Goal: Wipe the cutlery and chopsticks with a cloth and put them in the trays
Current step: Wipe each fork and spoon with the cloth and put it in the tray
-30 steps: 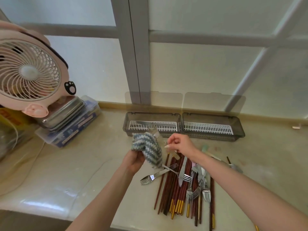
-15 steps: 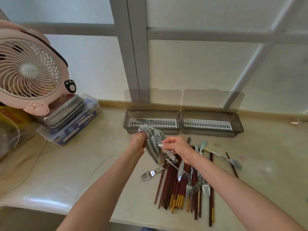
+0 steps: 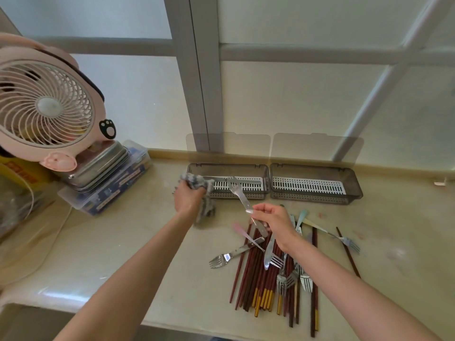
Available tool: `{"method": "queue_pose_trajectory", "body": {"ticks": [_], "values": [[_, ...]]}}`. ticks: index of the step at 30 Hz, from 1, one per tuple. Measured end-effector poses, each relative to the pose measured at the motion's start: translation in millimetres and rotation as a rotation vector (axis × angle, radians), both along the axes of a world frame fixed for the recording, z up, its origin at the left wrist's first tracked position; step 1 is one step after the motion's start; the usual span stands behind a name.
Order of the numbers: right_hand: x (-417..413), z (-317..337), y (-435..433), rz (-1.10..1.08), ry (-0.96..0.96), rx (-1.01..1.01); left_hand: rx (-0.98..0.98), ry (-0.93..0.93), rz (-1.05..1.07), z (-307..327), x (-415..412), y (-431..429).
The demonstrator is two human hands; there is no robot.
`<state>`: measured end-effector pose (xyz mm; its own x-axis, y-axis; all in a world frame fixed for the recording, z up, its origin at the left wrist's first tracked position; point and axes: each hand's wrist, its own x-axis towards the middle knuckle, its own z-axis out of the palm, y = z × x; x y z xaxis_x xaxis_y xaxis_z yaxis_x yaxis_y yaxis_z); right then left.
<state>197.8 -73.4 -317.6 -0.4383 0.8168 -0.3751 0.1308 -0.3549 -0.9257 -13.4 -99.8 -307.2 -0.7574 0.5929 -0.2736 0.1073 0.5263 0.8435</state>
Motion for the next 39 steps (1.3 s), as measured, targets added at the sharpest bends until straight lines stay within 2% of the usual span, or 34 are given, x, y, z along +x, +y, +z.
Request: {"method": "queue_pose_trajectory", "body": {"ticks": [2,7,9,14,19,21,27,32,35,39], "values": [[-6,1,0,0.023,0.048,-0.054,-0.049,-0.088,-0.154,1,18,-2],[-22,1,-2,-0.011,0.064,-0.082,0.086,-0.713,-0.327,6,29,-12],[-23,2,-1,-0.053,0.066,-0.062,0.165,-0.798,-0.406,3,28,-19],[-28,1,-5,-0.021,0.042,-0.008,0.276,-0.862,-0.396,0,32,-21],[-32,-5,-2,-0.136,0.022,0.024,0.453,-1.146,-0.382,-3,28,-27],[-34,-4,-3,-0.157,0.024,0.035,0.464,-1.13,-0.366,-5,27,-28],[-35,-7,-9,-0.338,0.036,0.023,0.335,-0.877,-0.399,-11,31,-23],[-29,-8,-12,-0.097,0.025,0.032,0.211,-0.797,-0.365,-11,35,-20],[-28,-9,-10,-0.057,0.014,0.022,0.159,-0.751,-0.367,-8,38,-18],[-25,0,-8,0.074,0.074,0.005,0.163,-0.733,-0.189,-3,34,-11]]}}
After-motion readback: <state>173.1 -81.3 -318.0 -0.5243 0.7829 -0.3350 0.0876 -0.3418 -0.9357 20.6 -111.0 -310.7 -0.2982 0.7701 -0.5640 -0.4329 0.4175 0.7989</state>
